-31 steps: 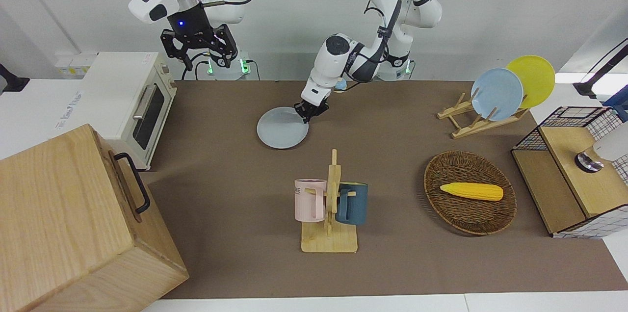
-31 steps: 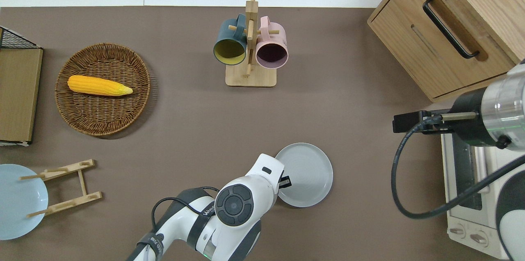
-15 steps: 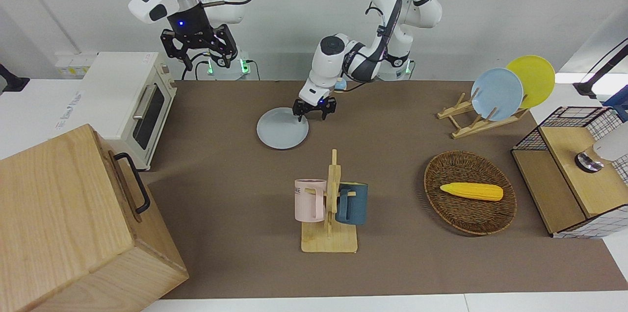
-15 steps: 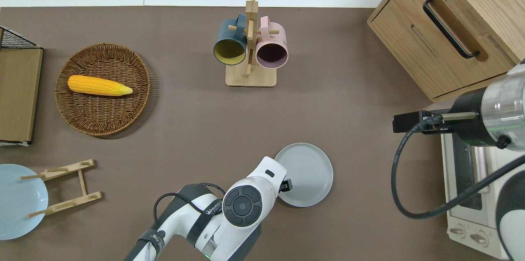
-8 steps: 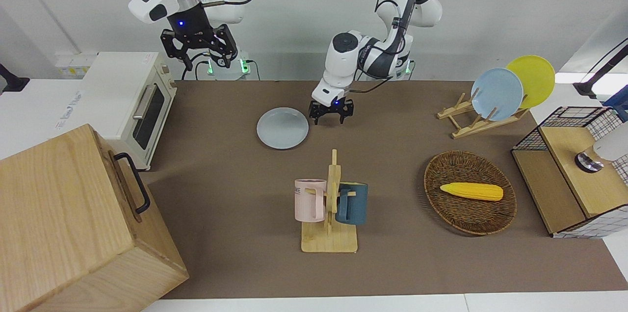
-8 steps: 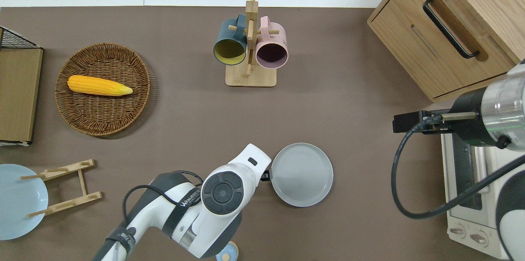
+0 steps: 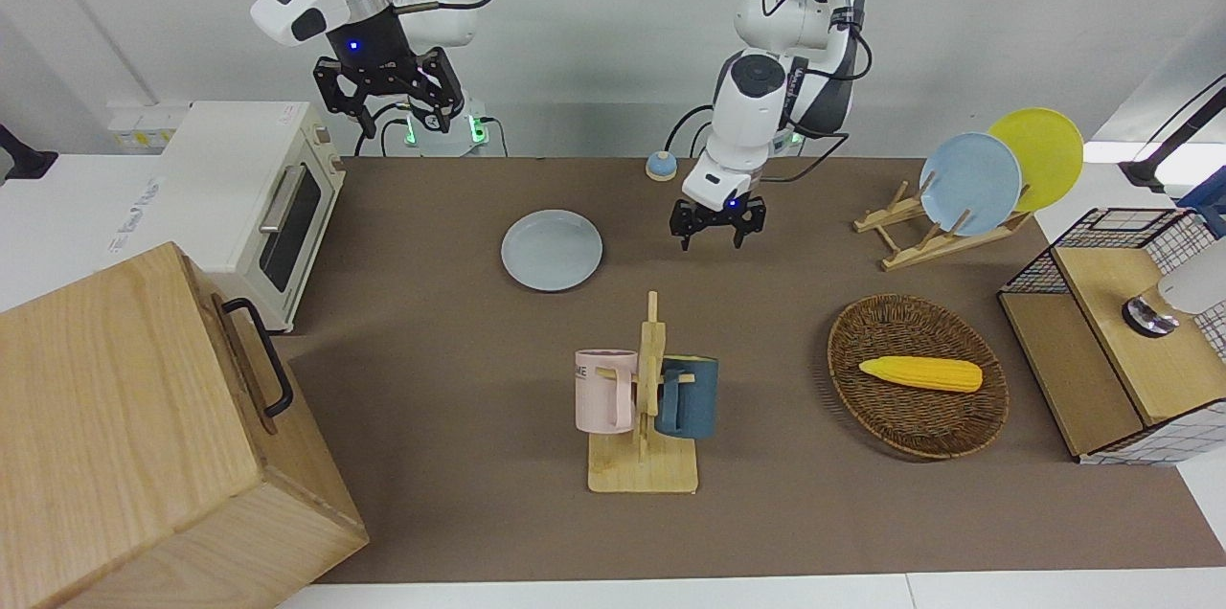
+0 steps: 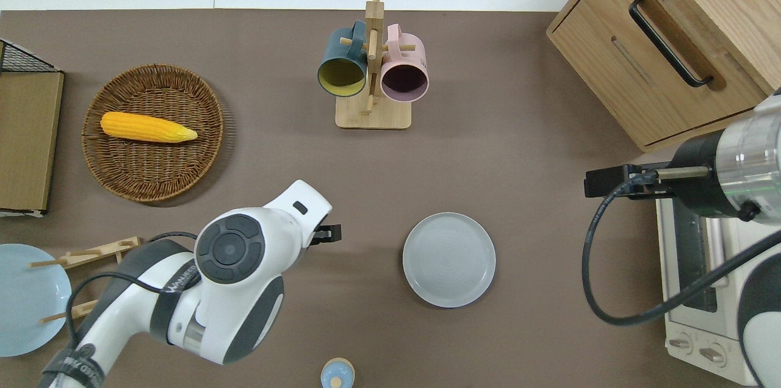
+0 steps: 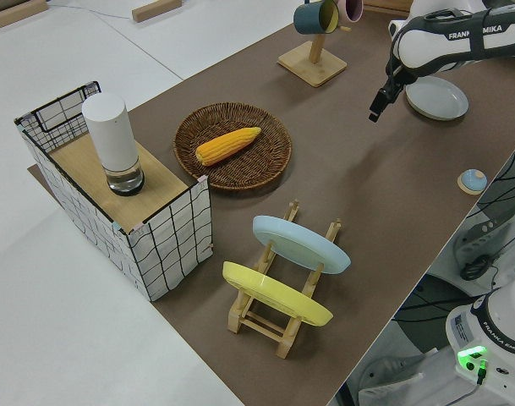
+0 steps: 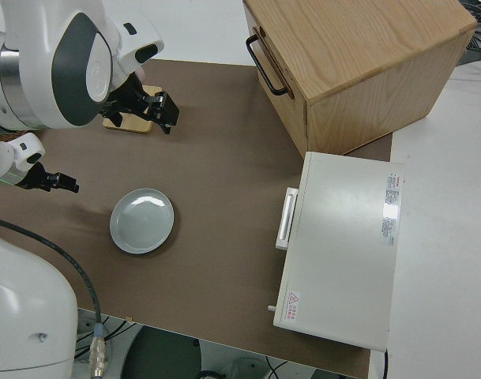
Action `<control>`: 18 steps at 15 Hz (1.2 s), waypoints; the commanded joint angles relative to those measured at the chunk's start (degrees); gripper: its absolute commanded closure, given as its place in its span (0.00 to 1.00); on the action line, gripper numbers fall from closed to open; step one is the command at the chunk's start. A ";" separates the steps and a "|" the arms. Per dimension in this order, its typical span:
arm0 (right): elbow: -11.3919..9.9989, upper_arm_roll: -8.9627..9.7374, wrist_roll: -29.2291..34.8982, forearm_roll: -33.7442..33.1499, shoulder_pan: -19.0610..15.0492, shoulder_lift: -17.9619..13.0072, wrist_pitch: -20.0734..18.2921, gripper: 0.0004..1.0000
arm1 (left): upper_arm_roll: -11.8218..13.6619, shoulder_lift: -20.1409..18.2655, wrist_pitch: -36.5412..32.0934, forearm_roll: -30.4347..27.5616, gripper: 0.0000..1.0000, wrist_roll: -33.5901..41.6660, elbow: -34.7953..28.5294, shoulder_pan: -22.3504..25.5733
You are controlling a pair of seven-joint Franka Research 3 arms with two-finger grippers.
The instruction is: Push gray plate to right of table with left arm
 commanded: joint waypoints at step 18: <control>0.81 0.23 0.12 0.92 -0.37 0.36 -0.31 0.00 | 0.92 -6.55 -30.66 0.34 0.01 26.60 21.02 22.52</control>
